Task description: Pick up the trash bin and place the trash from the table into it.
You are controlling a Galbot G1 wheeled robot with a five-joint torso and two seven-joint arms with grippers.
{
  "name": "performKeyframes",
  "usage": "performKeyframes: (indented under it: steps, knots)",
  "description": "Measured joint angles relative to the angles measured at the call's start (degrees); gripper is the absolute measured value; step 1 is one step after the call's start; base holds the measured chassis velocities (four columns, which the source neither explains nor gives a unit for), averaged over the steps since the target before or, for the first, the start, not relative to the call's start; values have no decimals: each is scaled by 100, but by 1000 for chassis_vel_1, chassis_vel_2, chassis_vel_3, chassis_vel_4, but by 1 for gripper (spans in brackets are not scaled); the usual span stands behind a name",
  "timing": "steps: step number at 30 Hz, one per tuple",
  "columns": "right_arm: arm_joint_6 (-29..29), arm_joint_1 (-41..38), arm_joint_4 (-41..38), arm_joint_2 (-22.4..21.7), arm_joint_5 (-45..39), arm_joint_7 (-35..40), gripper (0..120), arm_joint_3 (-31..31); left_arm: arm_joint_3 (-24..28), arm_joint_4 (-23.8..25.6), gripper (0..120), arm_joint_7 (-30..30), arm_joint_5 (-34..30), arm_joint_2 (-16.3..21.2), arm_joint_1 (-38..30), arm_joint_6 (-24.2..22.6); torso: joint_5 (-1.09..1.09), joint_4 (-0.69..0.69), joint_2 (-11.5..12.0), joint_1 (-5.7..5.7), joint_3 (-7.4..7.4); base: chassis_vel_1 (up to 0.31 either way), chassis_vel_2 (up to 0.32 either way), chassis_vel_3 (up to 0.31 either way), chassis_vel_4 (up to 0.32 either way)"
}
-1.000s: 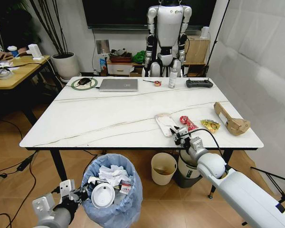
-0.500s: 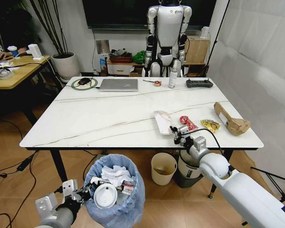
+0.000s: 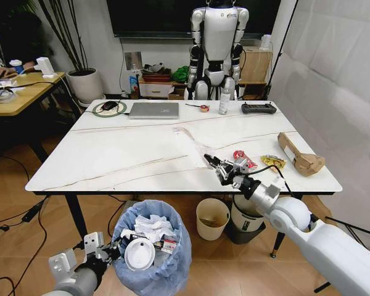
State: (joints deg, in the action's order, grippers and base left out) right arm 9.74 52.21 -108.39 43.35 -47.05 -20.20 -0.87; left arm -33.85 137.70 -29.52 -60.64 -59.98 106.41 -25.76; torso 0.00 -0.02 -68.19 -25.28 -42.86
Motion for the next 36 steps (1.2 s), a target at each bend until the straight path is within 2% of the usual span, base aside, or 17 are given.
performKeyframes:
  steps: [5,9,15,28,36]
  knots:
    - [196,25,-232,-152,-106,-563,0,-171,-86,67,0,3,-46,5,36,-1,0,1,0,0,0,0,0,0,0]
    - [220,-155,-552,-366,-225,-910,0,-628,-96,114,0,7,-56,-11,49,-4,0,0,0,0,0,0,0,0,0]
    - [185,-448,-728,-486,-184,-998,0,-1206,-97,144,0,8,-51,-11,88,-9,0,1,0,0,0,0,0,0,0]
    - [144,-1145,-464,-297,65,-1027,0,-2160,-133,151,0,1,-152,23,-15,-20,0,1,0,0,0,0,0,0,0]
    - [180,-1372,-223,-157,149,-1054,0,-2452,-144,134,0,-26,-209,36,-74,-46,0,0,0,0,0,0,0,0,0]
